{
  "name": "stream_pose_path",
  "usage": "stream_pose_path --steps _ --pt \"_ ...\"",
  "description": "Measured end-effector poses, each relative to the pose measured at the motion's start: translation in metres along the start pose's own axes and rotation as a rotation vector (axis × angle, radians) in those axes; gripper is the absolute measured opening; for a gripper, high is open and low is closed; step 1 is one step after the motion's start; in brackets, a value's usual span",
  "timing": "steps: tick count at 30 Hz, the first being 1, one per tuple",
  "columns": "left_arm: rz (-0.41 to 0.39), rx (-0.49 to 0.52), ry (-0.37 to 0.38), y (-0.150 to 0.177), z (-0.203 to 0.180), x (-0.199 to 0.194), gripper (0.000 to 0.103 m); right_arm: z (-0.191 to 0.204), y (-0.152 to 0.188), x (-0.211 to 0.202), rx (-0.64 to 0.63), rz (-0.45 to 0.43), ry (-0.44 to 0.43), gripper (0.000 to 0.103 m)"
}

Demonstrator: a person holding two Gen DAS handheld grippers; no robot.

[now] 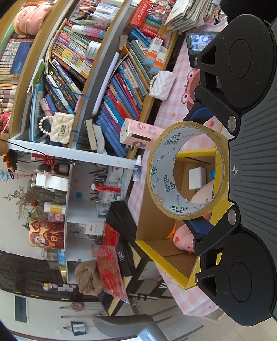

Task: Organize objects
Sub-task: 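Grasp the grey-blue toy car with the right tool while the left tool holds the tape roll, then carry the tape roll and toy car with both tools over the yellow box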

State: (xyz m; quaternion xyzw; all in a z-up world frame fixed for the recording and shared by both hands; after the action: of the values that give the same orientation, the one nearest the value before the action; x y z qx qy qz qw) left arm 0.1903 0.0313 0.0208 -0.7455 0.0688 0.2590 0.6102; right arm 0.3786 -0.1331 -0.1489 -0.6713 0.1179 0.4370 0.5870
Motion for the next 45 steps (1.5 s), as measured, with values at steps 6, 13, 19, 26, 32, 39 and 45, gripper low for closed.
stream_pose_path --steps 6,13,19,26,32,39,45 --pt "-0.01 -0.007 0.05 0.0 0.014 -0.002 0.089 0.011 0.003 -0.044 0.049 -0.04 0.021 0.057" --pt "-0.003 0.022 0.131 0.006 0.034 -0.009 0.089 0.04 0.014 -0.114 0.137 -0.079 0.037 0.057" --pt "0.024 0.046 0.164 0.021 0.063 -0.019 0.089 0.084 0.024 -0.16 0.19 -0.125 0.041 0.057" --pt "0.071 0.057 0.177 0.041 0.101 -0.03 0.089 0.14 0.051 -0.184 0.16 -0.129 0.074 0.057" --pt "0.1 0.079 0.177 0.056 0.131 -0.043 0.089 0.177 0.076 -0.188 0.155 -0.102 0.094 0.057" --pt "0.139 0.11 0.172 0.072 0.158 -0.057 0.089 0.213 0.105 -0.19 0.174 -0.068 0.086 0.057" --pt "0.147 0.107 0.166 0.077 0.175 -0.067 0.089 0.242 0.119 -0.19 0.164 -0.036 0.058 0.057"
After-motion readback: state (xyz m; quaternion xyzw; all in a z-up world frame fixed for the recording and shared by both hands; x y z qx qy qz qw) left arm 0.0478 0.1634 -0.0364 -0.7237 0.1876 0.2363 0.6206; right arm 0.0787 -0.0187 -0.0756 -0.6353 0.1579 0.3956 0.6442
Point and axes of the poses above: each gripper's, at about its wrist camera, not at the fingertips, and x roughly the way its jaws point, z to its left, y to its underside, the point moved 10 cm from there along x, roughly the way its jaws point, and after that the axes turned 3 degrees about -y, right-handed, at the moved point
